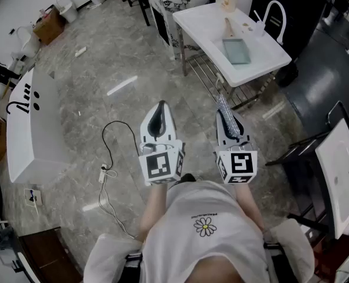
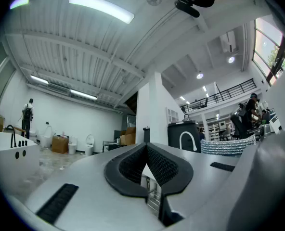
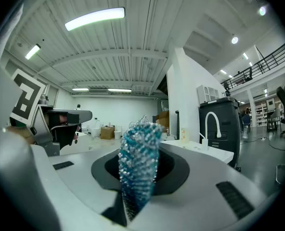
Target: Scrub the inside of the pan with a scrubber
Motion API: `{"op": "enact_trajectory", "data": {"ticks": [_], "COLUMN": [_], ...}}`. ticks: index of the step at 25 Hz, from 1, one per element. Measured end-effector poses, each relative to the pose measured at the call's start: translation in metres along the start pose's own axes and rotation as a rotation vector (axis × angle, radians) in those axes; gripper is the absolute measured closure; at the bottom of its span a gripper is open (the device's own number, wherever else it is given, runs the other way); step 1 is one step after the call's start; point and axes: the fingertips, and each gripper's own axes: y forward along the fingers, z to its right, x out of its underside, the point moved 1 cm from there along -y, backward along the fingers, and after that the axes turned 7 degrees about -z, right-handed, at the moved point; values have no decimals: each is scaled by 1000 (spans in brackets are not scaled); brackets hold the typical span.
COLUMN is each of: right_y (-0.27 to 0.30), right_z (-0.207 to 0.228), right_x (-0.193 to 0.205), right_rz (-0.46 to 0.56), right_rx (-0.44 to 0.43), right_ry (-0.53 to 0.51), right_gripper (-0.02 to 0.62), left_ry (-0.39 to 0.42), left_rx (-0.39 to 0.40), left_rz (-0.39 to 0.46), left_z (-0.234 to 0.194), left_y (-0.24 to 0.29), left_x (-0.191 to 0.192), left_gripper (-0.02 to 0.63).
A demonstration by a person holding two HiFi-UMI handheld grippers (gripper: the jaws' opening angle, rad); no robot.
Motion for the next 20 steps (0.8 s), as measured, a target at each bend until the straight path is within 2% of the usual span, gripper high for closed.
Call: {"op": "enact_trajectory", "data": {"ticks": [9, 16, 20], "right_y": [-2, 1, 1], "right_z": [-12, -17, -17], "right_x": [-1, 0, 12], "right_rz": [-6, 21, -26], "right_rx": [-28, -41, -40], "right_ry": [2, 42, 55], "right_gripper": [538, 538, 537], "left_ry": [24, 28, 11], "left_rx": [-13, 20, 19], "left_rz": [-14, -25, -44], "left_z": [-5, -1, -3], "left_y": [-4, 2, 2], "left_x": [-1, 3, 11], "left_gripper": [591, 591, 591]}}
